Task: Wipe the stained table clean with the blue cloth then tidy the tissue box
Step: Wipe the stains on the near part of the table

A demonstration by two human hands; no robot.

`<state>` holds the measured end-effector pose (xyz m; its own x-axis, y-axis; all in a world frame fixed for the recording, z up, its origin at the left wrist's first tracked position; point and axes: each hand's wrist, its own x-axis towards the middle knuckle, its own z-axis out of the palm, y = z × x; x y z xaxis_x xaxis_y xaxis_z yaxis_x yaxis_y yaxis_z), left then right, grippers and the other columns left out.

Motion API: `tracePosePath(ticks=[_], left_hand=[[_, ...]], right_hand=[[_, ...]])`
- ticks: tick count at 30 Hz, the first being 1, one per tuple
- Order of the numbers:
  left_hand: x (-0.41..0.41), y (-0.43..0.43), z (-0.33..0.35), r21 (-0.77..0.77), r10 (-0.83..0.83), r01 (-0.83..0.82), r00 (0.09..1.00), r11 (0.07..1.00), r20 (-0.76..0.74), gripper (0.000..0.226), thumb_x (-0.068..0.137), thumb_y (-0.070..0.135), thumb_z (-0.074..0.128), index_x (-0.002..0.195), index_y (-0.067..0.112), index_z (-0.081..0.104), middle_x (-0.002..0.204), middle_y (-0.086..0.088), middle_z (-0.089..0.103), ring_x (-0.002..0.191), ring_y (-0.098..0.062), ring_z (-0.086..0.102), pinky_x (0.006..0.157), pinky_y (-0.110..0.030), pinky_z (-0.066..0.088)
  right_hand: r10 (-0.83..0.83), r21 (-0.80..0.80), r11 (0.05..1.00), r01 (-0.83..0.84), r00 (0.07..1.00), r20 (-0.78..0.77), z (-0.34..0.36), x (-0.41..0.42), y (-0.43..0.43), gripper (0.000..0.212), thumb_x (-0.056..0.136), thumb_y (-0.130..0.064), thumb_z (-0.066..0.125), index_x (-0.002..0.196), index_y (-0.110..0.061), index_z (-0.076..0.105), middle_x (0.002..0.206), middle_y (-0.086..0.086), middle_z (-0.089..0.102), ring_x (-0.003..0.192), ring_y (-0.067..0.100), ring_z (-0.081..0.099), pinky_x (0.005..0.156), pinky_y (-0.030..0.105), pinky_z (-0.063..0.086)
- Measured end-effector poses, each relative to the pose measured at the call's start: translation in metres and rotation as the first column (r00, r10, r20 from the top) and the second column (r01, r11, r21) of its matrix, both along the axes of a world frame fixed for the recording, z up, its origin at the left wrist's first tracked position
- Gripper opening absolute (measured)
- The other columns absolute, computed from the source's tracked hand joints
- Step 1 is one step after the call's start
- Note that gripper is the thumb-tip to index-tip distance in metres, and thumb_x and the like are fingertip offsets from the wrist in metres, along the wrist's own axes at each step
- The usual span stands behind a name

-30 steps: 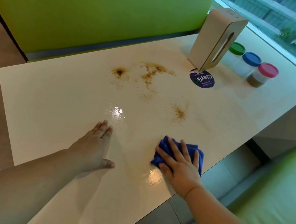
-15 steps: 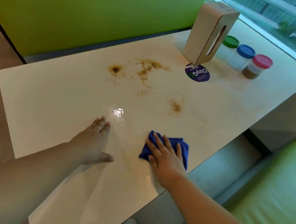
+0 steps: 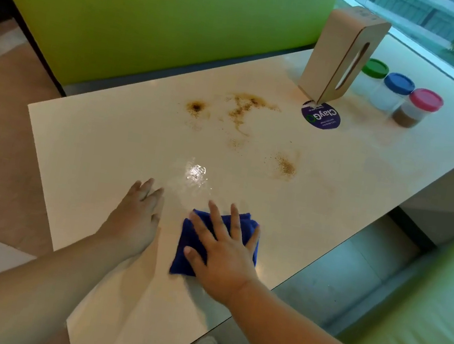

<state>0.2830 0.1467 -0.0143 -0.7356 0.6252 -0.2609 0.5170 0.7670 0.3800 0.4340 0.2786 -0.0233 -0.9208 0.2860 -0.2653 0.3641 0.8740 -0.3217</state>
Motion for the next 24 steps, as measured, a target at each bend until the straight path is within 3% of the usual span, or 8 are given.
tracePosePath(ticks=[2, 6, 10, 14, 17, 20, 22, 24], left_hand=[[0.005, -0.002, -0.007, -0.049, 0.016, -0.013, 0.998, 0.999, 0.060, 0.057, 0.098, 0.025, 0.037, 0.150, 0.018, 0.014, 0.159, -0.001, -0.007, 0.146, -0.019, -0.008, 0.116, -0.033, 0.013], [0.008, -0.002, -0.015, -0.187, -0.036, 0.053, 0.995, 0.981, 0.094, 0.065, 0.099, 0.038, 0.030, 0.150, 0.017, -0.004, 0.157, -0.004, -0.021, 0.145, -0.024, -0.016, 0.118, -0.035, 0.005], [0.003, -0.003, -0.012, -0.237, -0.079, 0.101, 0.992, 0.966, 0.100, 0.064, 0.100, 0.039, 0.028, 0.151, 0.019, -0.005, 0.157, -0.003, -0.021, 0.145, -0.023, -0.015, 0.118, -0.036, 0.008], [-0.002, -0.010, -0.007, -0.251, -0.139, 0.159, 0.986, 0.955, 0.095, 0.064, 0.100, 0.037, 0.030, 0.150, 0.021, -0.006, 0.157, -0.002, -0.021, 0.145, -0.021, -0.014, 0.117, -0.035, 0.012], [-0.001, -0.011, -0.006, -0.267, -0.168, 0.184, 0.982, 0.946, 0.083, 0.067, 0.099, 0.039, 0.032, 0.150, 0.021, -0.007, 0.157, -0.003, -0.020, 0.146, -0.023, -0.013, 0.117, -0.034, 0.011], [0.001, -0.010, -0.006, -0.277, -0.172, 0.184, 0.983, 0.943, 0.067, 0.070, 0.098, 0.043, 0.033, 0.150, 0.019, -0.007, 0.157, -0.005, -0.020, 0.146, -0.025, -0.013, 0.117, -0.034, 0.008], [0.002, -0.010, -0.008, -0.279, -0.178, 0.187, 0.982, 0.942, 0.055, 0.070, 0.098, 0.043, 0.033, 0.150, 0.018, -0.007, 0.157, -0.006, -0.020, 0.145, -0.025, -0.013, 0.117, -0.034, 0.006], [0.002, -0.011, -0.008, -0.281, -0.177, 0.186, 0.983, 0.942, 0.056, 0.071, 0.098, 0.043, 0.034, 0.150, 0.019, -0.008, 0.157, -0.006, -0.021, 0.145, -0.024, -0.014, 0.117, -0.033, 0.006]], right_hand=[[-0.128, 0.064, 0.990, 0.123, 0.989, 0.078, -0.015, 0.004, -0.011, 0.069, 0.087, -0.064, 0.005, 0.146, -0.037, -0.018, 0.154, -0.008, -0.030, 0.137, 0.026, -0.037, 0.107, 0.063, -0.020], [-0.159, 0.129, 0.980, 0.151, 0.986, 0.053, -0.026, -0.010, -0.010, 0.080, 0.085, -0.074, 0.009, 0.147, -0.032, -0.020, 0.151, -0.003, -0.035, 0.135, 0.027, -0.039, 0.107, 0.059, -0.022], [0.087, 0.150, 0.985, -0.086, 0.996, -0.005, -0.026, -0.014, -0.005, 0.066, 0.090, -0.069, 0.008, 0.146, -0.042, -0.016, 0.157, -0.003, -0.023, 0.139, 0.027, -0.033, 0.111, 0.054, -0.020], [0.301, 0.155, 0.946, -0.285, 0.950, -0.088, -0.035, 0.021, 0.019, 0.052, 0.098, -0.054, 0.007, 0.148, -0.043, 0.007, 0.159, -0.009, 0.008, 0.146, 0.023, -0.004, 0.113, 0.047, -0.007], [0.178, 0.158, 0.973, -0.166, 0.982, -0.065, -0.035, 0.026, 0.051, 0.057, 0.094, -0.056, -0.005, 0.148, -0.041, 0.001, 0.157, -0.013, 0.001, 0.146, 0.020, -0.005, 0.114, 0.042, -0.007], [-0.013, 0.159, 0.987, 0.011, 1.000, 0.011, -0.031, 0.005, 0.059, 0.066, 0.081, -0.063, -0.021, 0.143, -0.038, -0.017, 0.154, -0.013, -0.020, 0.144, 0.018, -0.021, 0.115, 0.042, -0.016], [-0.030, 0.137, 0.990, 0.029, 1.000, 0.005, -0.025, -0.007, 0.041, 0.070, 0.081, -0.061, -0.012, 0.146, -0.035, -0.014, 0.156, -0.011, -0.018, 0.143, 0.020, -0.022, 0.115, 0.046, -0.015], [0.151, 0.101, 0.984, -0.149, 0.988, -0.011, -0.026, 0.001, 0.020, 0.065, 0.089, -0.056, 0.003, 0.150, -0.035, -0.005, 0.158, -0.010, -0.010, 0.144, 0.020, -0.018, 0.116, 0.046, -0.012]])
